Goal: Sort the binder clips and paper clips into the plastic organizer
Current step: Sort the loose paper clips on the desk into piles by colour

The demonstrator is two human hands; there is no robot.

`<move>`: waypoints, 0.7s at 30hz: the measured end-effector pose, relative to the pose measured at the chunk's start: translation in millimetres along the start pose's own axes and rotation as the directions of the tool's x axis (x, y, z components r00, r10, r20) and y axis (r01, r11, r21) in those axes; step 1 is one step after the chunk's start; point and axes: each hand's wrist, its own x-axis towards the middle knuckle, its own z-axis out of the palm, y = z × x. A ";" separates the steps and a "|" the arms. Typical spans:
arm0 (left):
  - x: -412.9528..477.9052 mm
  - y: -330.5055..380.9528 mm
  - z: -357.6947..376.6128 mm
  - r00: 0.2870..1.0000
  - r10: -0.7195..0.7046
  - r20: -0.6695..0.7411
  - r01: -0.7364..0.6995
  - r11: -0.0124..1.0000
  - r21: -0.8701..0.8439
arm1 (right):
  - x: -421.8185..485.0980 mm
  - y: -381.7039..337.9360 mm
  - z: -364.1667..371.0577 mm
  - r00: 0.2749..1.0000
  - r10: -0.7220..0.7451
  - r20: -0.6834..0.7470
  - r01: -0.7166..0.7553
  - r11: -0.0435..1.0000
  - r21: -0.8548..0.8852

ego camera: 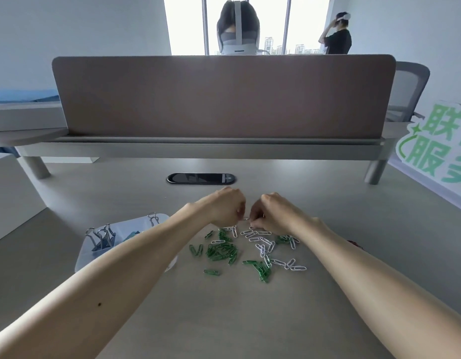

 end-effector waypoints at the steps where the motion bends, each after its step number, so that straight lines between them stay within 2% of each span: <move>1: -3.4 -2.7 -6.0 0.999 0.010 -0.034 -0.012 0.999 -0.037 | -0.7 0.8 -1.3 1.000 -0.010 -0.008 0.010 1.000 0.005; 3: -15.4 -12.2 -20.1 0.999 0.043 -0.032 -0.046 0.994 -0.097 | -2.2 4.1 -7.5 0.999 0.004 -0.055 -0.002 1.000 0.027; 6: -40.2 -29.0 -34.4 0.968 0.120 0.221 -0.078 0.979 -0.188 | -9.2 16.5 -24.8 0.991 0.054 -0.119 -0.045 0.996 0.081; 8: -53.1 -37.6 -33.7 0.922 0.131 0.365 -0.065 0.980 -0.186 | -18.1 26.2 -35.1 0.993 0.074 -0.089 -0.069 0.996 0.061; 9: -56.2 -41.2 -30.7 0.916 0.116 0.384 -0.050 0.983 -0.177 | -22.8 30.9 -38.3 0.995 0.088 -0.053 -0.086 0.996 0.039; 11: -56.0 -44.5 -24.1 0.945 0.082 0.316 -0.034 0.988 -0.152 | -32.2 36.7 -41.4 0.993 0.120 0.019 -0.120 0.993 -0.007; 13: -50.5 -42.1 -17.9 0.984 0.063 0.168 -0.042 0.992 -0.123 | -39.1 38.7 -39.8 0.988 0.136 0.074 -0.134 0.991 -0.022; 16: -40.2 -24.8 -10.0 0.997 0.071 0.009 -0.069 0.989 -0.134 | -43.3 35.1 -32.9 0.986 0.117 0.122 -0.115 0.993 -0.024; 21: -20.9 13.5 2.8 0.986 0.159 -0.057 -0.168 0.966 -0.198 | -43.9 32.3 -22.0 0.988 0.081 0.135 -0.069 0.993 -0.092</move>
